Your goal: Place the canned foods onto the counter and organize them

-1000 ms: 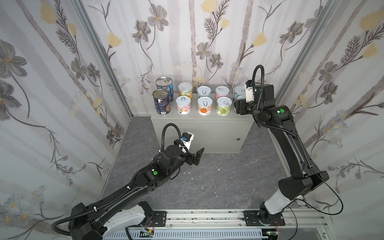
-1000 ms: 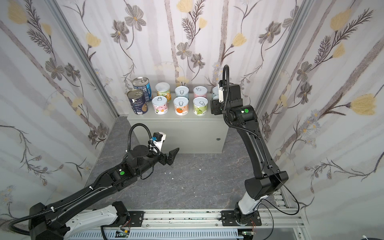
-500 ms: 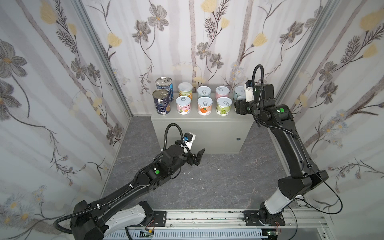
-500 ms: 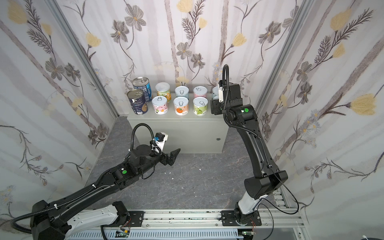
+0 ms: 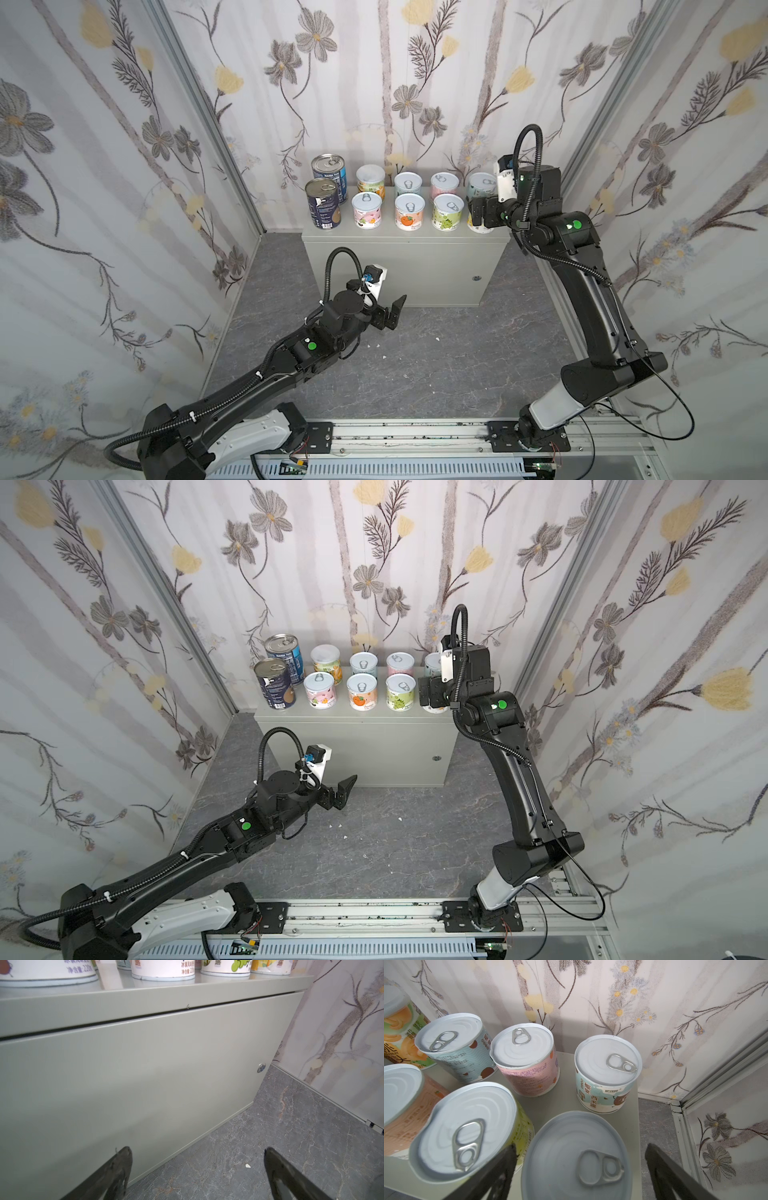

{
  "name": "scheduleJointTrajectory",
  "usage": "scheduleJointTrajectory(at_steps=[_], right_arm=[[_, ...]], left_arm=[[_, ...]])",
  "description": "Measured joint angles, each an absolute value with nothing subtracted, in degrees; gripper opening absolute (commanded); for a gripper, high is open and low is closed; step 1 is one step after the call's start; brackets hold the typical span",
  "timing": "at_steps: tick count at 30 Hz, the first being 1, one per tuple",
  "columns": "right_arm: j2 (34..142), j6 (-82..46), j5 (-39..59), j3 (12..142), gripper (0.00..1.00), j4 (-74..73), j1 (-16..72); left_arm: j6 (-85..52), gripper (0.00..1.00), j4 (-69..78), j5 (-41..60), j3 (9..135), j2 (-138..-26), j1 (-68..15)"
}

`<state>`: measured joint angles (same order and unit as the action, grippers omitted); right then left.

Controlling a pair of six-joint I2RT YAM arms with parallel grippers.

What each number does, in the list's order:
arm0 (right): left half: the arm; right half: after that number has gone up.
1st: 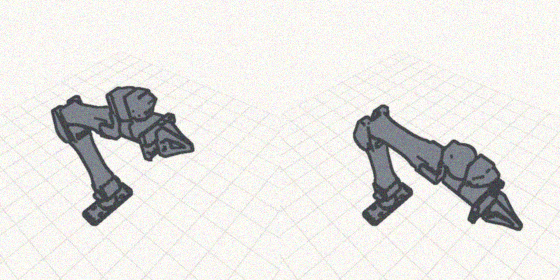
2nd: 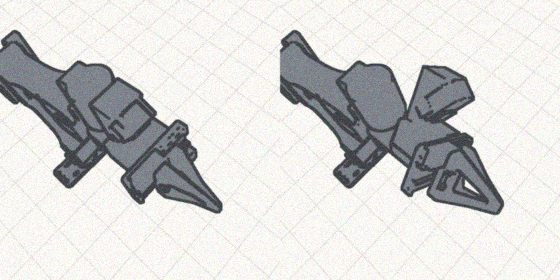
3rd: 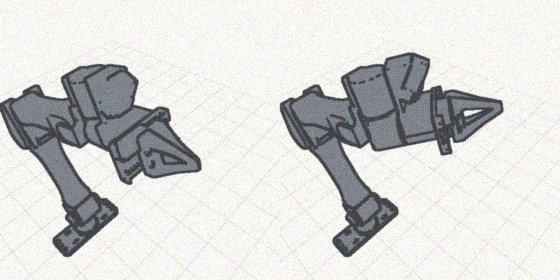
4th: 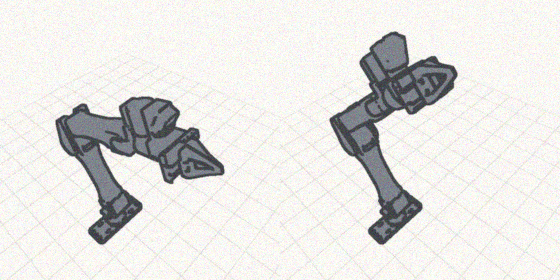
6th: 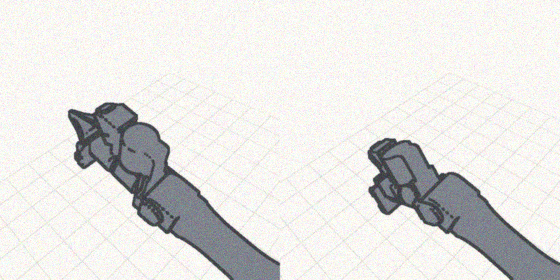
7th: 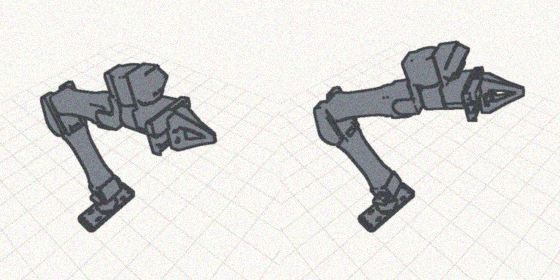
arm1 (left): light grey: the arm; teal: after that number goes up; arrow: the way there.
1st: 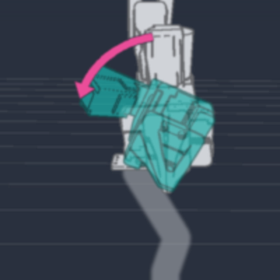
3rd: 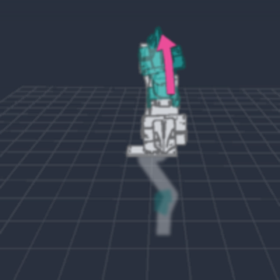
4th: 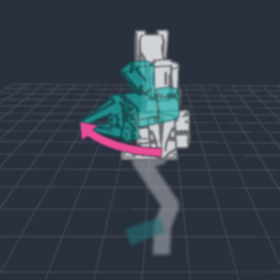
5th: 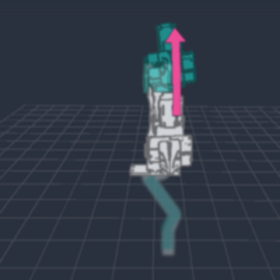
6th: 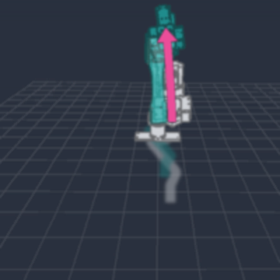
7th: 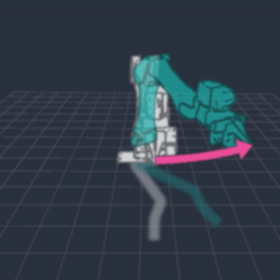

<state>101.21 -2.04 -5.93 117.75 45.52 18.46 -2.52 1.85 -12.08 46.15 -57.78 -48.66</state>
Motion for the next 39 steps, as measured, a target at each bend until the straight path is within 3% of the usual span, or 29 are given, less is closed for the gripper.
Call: scheduleJointTrajectory(at_steps=[4,7,17,23,27,30,35,39], right_arm=[[97.34,-2.17,-7.94,114.89,1.0,43.64,18.48],[88.75,-2.48,-10.07,105.73,1.0,38.44,18.46],[58.5,-1.72,-21.82,55.44,1.0,4.19,16.14],[53.6,-0.16,-31.31,25.43,1.0,-18.65,11.42],[57.19,-0.82,-31.14,14.44,1.0,-32.16,5.96],[62.65,-0.78,-27.53,10.44,1.0,-41.95,3.66],[73.01,2.13,-18.15,9.85,1.0,-55.27,1.37],[73.84,4.45,-10.83,9.47,1.0,-58.92,0.58]], left_arm=[[-2.76,1.0,1.41,-19.07,45.47,-54.59,-47.48],[-3.01,1.0,0.97,-24.91,43.27,-49.36,-44.82],[-6.22,1.0,-1.3,-46.26,32.38,-40.8,-26.39],[-8.88,1.0,6.68,-51.33,22.04,-42.74,-14.72],[-9.5,1.0,15.7,-48.31,16.78,-50.33,-6.79],[-8.95,1.0,22.61,-40.1,16.25,-60.93,-2.35],[-6.46,1.0,34.81,-26.33,19.77,-77.95,-1.28],[-4.19,1.0,47.27,-17.56,20.27,-87.85,-1.34]])
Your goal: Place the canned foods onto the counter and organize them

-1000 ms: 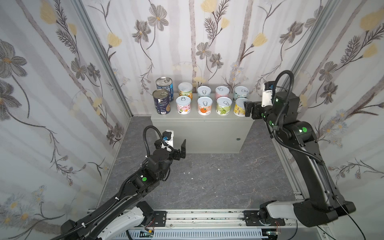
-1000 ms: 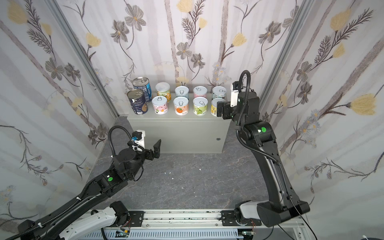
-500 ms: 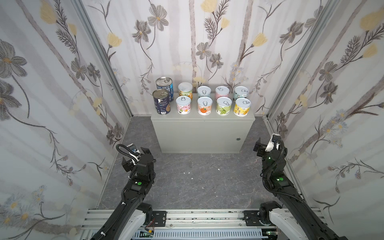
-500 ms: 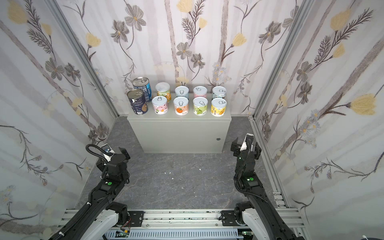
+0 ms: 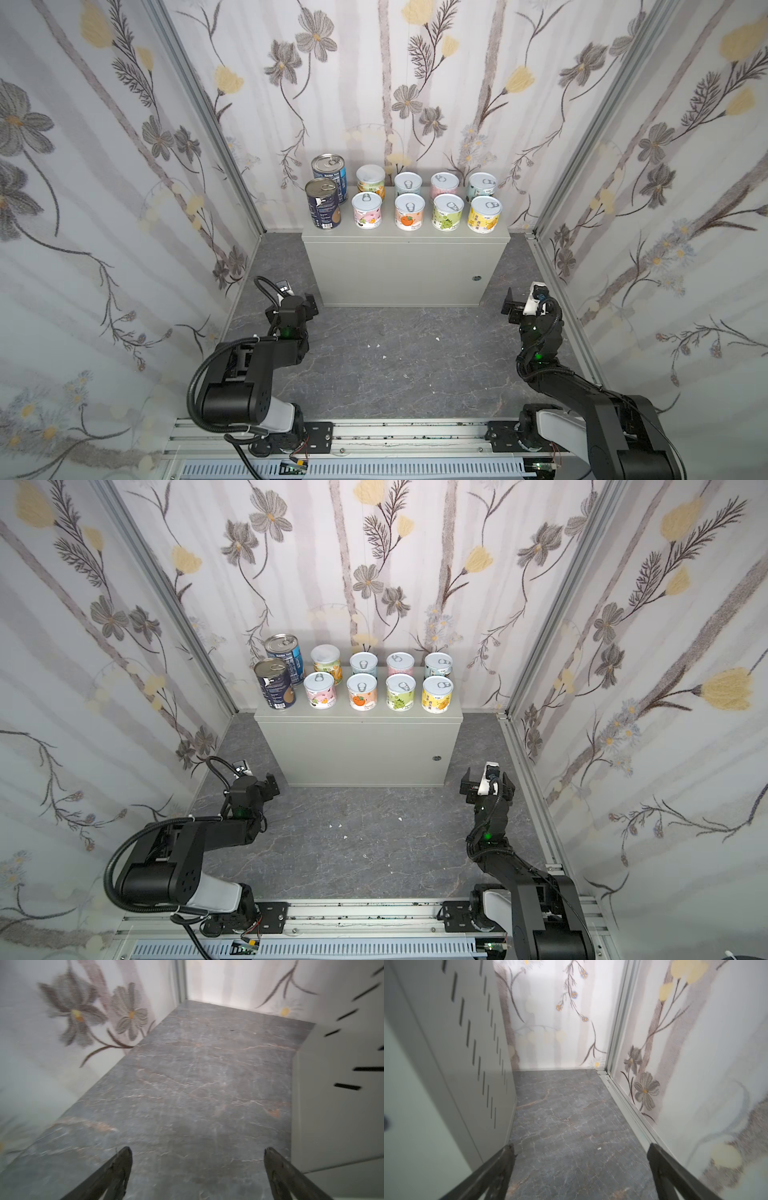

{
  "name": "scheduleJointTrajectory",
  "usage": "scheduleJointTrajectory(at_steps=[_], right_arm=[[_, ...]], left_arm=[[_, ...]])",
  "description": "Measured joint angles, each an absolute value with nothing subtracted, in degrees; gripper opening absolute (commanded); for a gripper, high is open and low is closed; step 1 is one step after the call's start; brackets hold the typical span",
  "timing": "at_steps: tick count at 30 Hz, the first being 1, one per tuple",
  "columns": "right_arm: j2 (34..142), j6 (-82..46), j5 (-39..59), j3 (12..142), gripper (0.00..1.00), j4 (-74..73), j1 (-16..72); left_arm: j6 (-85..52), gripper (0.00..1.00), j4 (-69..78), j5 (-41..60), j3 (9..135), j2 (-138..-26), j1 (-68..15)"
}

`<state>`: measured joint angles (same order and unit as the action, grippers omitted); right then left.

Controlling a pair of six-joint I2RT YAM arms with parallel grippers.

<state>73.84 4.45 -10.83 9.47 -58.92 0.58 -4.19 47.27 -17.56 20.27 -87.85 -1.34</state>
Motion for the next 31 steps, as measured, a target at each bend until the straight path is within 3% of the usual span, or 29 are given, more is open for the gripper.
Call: scheduleJointTrajectory(at_steps=[4,11,15,18,31], right_arm=[[72.53,6.02,-6.07,7.44,1.0,-62.3,0.36],[70.46,4.73,1.15,7.35,1.0,-63.18,0.36],[76.6,3.31,4.03,8.4,1.0,-67.57,0.69],[85.17,1.98,4.34,7.01,1.0,-74.13,0.51],[86.32,-0.58,2.13,11.62,1.0,-73.89,-0.05]], left_arm=[[-2.11,1.0,50.81,-10.52,19.0,-89.73,-1.63],[-1.93,1.0,52.05,-11.4,21.1,-89.95,-1.63],[-1.96,1.0,52.05,-11.84,21.1,-89.93,-1.67],[-1.96,1.0,52.05,-11.97,21.1,-89.93,-1.67],[-1.96,1.0,52.05,-12.01,21.1,-89.93,-1.67]])
